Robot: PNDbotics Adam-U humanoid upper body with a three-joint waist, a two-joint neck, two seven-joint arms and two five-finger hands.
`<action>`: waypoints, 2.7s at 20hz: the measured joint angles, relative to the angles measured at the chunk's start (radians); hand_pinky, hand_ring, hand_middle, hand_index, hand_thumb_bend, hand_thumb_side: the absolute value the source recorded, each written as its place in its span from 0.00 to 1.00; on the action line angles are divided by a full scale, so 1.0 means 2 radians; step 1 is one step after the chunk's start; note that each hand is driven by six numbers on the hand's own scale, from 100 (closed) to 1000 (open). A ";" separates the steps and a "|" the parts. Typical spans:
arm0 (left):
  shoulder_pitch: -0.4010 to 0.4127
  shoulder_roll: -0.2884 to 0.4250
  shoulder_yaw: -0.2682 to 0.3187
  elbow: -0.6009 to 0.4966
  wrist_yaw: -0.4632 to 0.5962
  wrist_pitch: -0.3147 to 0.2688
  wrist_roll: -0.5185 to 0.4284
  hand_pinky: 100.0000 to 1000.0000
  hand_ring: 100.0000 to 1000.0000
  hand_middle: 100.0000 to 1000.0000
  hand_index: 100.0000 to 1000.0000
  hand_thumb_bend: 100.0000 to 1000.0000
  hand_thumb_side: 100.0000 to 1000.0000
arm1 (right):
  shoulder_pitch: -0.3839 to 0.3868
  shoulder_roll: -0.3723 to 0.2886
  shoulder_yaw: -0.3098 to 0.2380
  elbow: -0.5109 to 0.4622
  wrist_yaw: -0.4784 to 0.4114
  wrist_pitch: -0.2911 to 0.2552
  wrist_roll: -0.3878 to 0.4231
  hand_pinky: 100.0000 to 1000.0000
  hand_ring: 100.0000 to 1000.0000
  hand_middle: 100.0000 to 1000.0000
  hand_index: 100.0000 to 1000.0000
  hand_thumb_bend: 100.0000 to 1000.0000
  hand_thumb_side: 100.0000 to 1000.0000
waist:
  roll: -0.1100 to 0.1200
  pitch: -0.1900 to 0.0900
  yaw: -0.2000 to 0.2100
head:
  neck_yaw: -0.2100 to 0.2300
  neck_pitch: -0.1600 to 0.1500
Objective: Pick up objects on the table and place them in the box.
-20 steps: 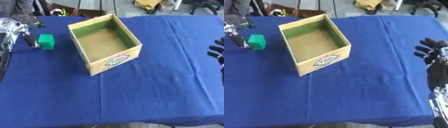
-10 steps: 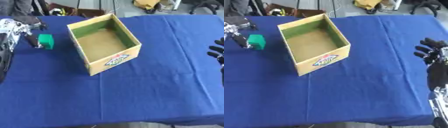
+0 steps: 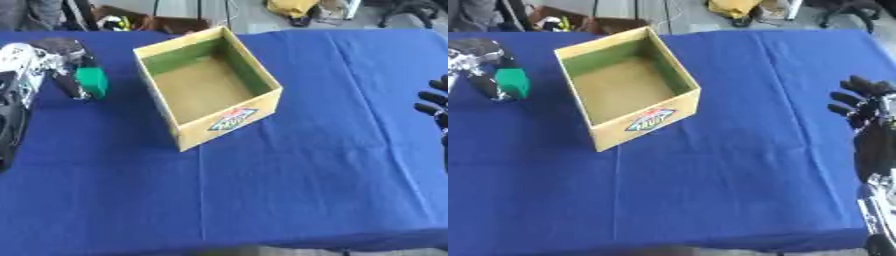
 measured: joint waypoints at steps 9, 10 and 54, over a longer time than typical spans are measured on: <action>0.003 -0.002 0.000 -0.036 0.052 0.006 0.011 0.57 0.36 0.25 0.38 0.46 0.06 | 0.002 0.000 -0.001 0.000 0.000 0.000 0.000 0.72 0.73 0.74 0.81 0.00 0.97 | -0.002 0.000 0.002 | -0.001 0.000; 0.003 -0.002 0.001 -0.047 0.062 0.007 0.010 0.57 0.36 0.25 0.37 0.47 0.06 | 0.002 0.000 -0.001 0.000 0.000 0.000 0.000 0.72 0.73 0.74 0.81 0.00 0.97 | -0.002 0.000 0.002 | -0.001 0.000; 0.003 -0.119 0.026 -0.199 0.098 -0.036 0.102 0.80 0.73 0.69 0.76 0.91 0.85 | 0.008 0.009 0.000 0.000 -0.004 0.002 0.007 0.72 0.72 0.73 0.81 0.00 0.98 | -0.010 -0.009 0.012 | 0.010 0.000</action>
